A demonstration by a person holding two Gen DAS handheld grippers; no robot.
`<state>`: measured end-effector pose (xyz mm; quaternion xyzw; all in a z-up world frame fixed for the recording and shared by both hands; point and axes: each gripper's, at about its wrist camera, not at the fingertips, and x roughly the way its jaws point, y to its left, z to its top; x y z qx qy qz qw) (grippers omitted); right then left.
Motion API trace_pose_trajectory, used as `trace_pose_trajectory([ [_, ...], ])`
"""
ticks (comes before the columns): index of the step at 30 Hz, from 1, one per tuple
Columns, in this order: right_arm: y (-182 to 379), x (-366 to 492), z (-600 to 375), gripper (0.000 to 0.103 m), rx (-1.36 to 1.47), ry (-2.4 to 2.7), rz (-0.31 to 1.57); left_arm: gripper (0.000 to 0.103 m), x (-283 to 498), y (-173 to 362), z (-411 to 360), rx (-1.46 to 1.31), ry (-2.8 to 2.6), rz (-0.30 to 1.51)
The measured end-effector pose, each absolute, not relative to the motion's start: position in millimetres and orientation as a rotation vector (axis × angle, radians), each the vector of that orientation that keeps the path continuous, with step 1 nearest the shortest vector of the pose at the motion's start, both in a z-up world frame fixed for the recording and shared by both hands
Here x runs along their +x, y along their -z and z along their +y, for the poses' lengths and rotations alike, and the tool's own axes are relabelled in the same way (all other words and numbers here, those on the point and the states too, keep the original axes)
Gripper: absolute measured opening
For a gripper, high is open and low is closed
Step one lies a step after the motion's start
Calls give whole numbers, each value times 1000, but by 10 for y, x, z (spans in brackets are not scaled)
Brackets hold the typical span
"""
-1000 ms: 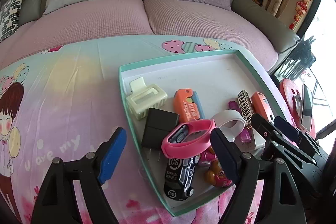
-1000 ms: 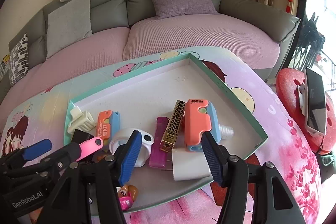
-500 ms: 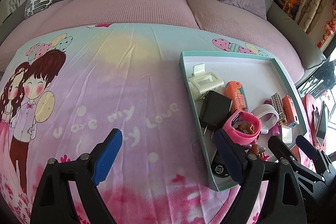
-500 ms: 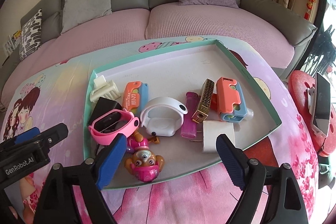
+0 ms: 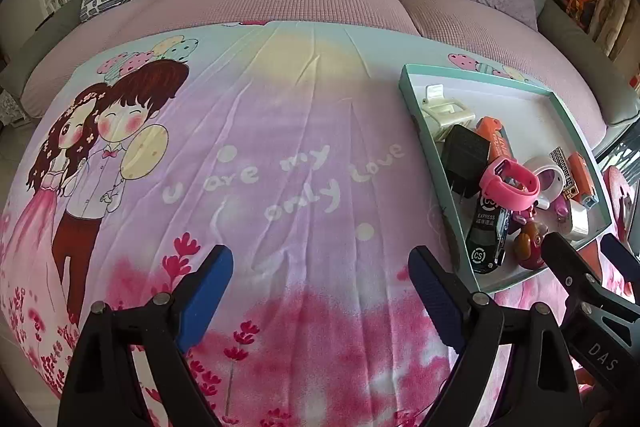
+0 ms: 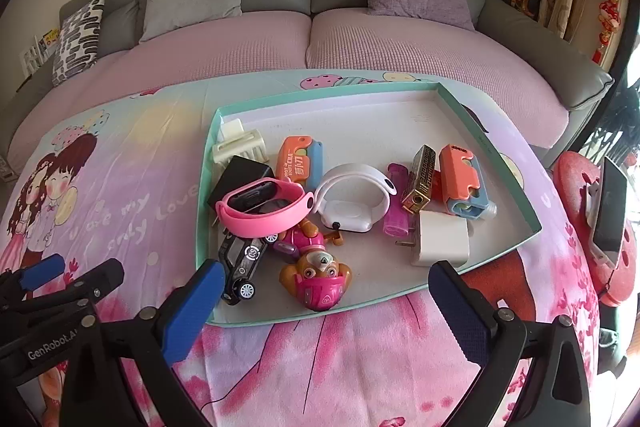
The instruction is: Organize rigid objects
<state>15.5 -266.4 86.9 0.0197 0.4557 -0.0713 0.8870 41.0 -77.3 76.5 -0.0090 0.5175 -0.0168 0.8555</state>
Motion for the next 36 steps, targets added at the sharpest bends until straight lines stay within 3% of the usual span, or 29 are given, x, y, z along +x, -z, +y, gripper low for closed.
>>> trace_pose_trajectory([
  [36, -816, 169, -2772, 103, 76, 173, 970, 90, 325, -695, -755, 60, 34, 1109],
])
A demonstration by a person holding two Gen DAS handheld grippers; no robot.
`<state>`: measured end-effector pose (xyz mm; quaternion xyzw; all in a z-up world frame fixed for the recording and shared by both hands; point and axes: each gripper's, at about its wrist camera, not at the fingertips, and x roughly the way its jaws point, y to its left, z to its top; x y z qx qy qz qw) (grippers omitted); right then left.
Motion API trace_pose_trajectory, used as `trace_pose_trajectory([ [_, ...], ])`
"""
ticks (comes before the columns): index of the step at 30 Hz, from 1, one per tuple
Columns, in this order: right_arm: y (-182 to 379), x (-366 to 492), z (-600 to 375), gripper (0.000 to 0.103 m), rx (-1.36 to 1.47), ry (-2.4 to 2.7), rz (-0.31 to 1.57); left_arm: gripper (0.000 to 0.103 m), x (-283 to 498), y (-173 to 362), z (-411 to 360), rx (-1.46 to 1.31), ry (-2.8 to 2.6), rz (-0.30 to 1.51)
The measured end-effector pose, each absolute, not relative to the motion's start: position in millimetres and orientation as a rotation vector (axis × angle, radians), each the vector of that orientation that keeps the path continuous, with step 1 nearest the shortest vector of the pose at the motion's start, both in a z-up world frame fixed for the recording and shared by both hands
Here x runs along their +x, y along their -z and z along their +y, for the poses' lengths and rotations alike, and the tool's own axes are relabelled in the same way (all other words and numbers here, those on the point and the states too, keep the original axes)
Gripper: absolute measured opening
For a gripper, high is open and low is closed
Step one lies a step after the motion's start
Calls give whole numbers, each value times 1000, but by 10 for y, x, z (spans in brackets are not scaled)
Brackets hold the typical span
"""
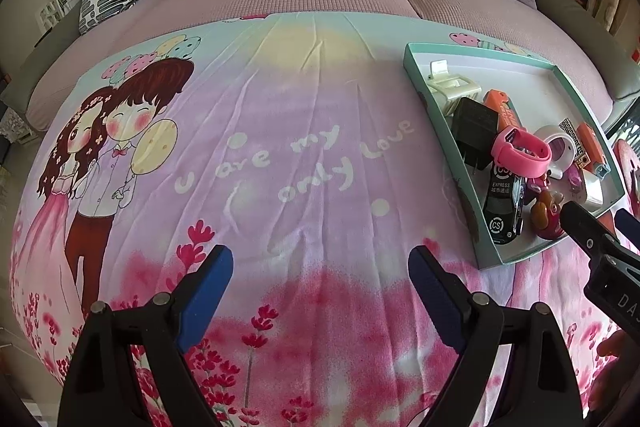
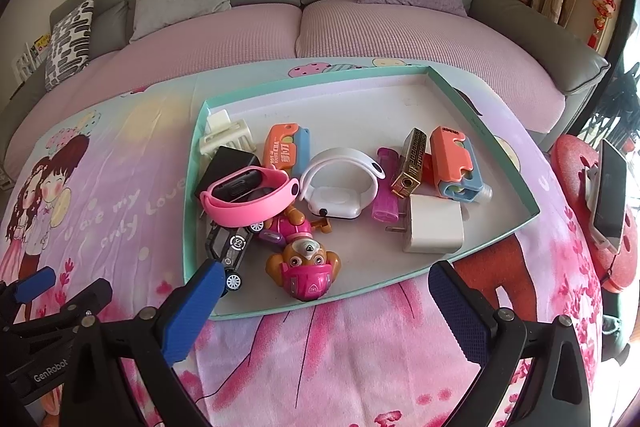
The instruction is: Organize rigid objects
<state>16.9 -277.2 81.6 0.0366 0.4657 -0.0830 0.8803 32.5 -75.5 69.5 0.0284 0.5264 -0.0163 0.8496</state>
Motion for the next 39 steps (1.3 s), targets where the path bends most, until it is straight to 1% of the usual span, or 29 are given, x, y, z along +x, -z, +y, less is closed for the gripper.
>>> trace_pose_trajectory([
  [18, -803, 171, -2769, 103, 72, 175, 978, 90, 345, -652, -704, 66, -1, 1127],
  [31, -800, 171, -2773, 103, 72, 176, 978, 90, 326, -688, -724, 100, -20, 1104],
  [39, -792, 170, -2781, 103, 74, 176, 978, 90, 293, -717, -760, 67, 24, 1081],
])
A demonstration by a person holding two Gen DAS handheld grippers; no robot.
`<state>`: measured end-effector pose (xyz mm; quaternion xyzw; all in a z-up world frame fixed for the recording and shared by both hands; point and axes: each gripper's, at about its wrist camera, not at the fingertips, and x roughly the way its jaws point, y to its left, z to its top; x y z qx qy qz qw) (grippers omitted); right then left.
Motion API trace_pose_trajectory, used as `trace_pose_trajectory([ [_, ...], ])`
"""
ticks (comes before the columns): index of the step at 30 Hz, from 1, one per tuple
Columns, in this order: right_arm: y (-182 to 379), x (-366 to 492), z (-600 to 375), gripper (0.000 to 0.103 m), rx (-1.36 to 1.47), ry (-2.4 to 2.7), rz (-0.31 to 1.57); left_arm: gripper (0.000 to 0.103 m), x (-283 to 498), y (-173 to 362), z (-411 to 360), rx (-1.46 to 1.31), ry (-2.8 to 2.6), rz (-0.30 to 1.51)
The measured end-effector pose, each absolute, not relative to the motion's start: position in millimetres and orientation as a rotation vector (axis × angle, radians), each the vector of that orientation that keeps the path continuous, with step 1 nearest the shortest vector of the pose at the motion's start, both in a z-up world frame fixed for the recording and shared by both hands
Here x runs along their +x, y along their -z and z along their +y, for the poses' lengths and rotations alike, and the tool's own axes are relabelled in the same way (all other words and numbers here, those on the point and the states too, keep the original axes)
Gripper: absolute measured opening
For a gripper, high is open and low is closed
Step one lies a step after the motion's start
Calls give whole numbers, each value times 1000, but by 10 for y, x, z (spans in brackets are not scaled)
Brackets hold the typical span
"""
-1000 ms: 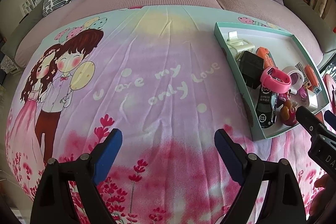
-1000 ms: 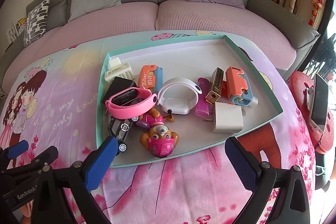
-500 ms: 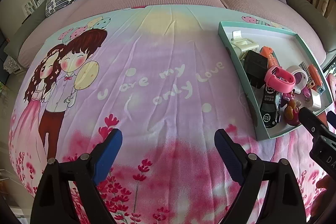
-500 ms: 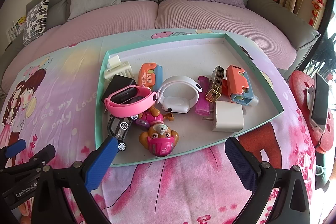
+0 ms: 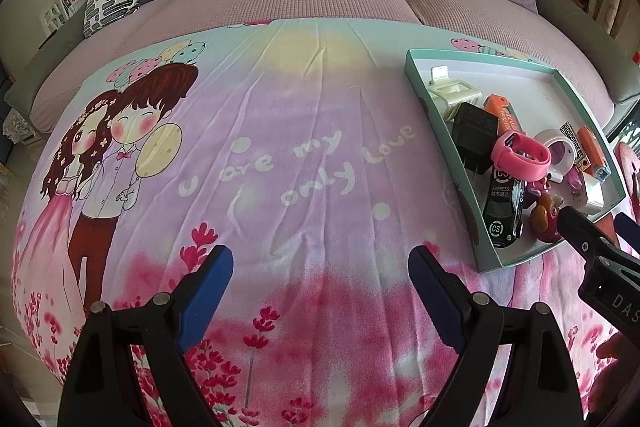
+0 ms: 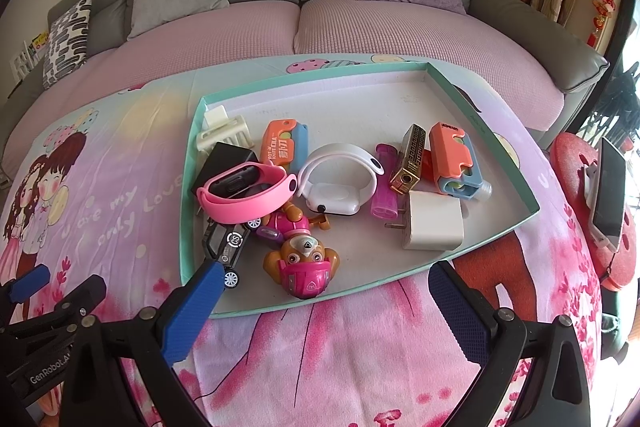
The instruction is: Organize rigid objects
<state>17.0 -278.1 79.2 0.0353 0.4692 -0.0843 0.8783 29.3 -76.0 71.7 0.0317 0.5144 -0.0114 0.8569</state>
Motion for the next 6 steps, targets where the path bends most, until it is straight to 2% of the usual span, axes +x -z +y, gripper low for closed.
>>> trace_pose_trajectory([
  [6, -794, 173, -2780, 103, 73, 176, 979, 90, 313, -704, -749, 66, 22, 1090],
])
